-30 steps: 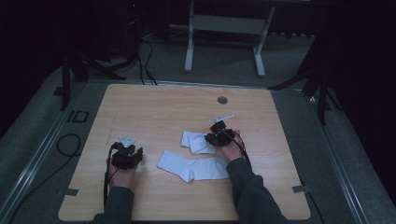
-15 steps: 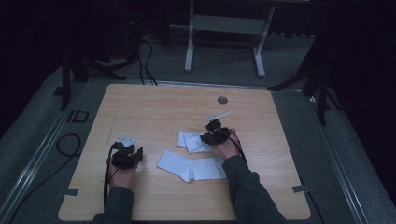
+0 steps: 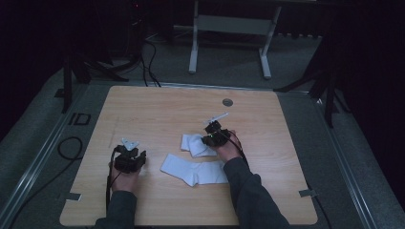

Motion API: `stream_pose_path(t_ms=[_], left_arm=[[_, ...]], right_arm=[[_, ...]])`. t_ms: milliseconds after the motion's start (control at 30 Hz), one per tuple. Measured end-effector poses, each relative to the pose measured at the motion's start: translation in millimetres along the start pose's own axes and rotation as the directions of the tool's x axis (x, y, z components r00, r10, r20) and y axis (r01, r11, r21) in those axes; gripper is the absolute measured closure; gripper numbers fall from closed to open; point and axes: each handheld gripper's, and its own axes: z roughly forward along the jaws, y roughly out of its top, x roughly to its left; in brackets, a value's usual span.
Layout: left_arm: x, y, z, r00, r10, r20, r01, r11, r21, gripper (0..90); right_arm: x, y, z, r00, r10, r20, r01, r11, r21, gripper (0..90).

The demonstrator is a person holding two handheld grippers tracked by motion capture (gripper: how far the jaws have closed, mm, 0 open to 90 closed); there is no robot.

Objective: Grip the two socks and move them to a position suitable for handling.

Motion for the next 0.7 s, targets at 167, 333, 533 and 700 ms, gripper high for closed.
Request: stream_pose_path(t_ms=[167, 333, 533, 700], left_arm=[[-0.5, -0.1, 0.4, 1.0, 0.0, -0.002, 0.0, 1.0, 0.003, 66.3], [-2.1, -0.2, 0.7, 1.0, 0.004, 0.0, -0.004, 1.0, 0.002, 66.3], [-2.5, -0.3, 1.2, 1.0, 0.007, -0.001, -0.007, 1.0, 0.006, 66.3], [-2.7, -0.5, 1.9, 1.0, 0.008, -0.001, -0.008, 0.9999, 0.008, 66.3]], right_arm=[[-0.4, -2.0, -25.5, 0.9997, 0.0, -0.023, -0.001, 0.998, -0.061, 85.7], [-10.4, -6.5, -53.4, 0.9999, -0.003, -0.01, 0.002, 0.995, -0.098, 85.7], [-34.3, -19.5, -79.0, 0.9986, 0.016, 0.051, -0.01, 0.995, -0.101, 85.6], [-55.3, -31.6, -89.4, 0.9946, 0.057, 0.086, -0.049, 0.995, -0.092, 85.6]])
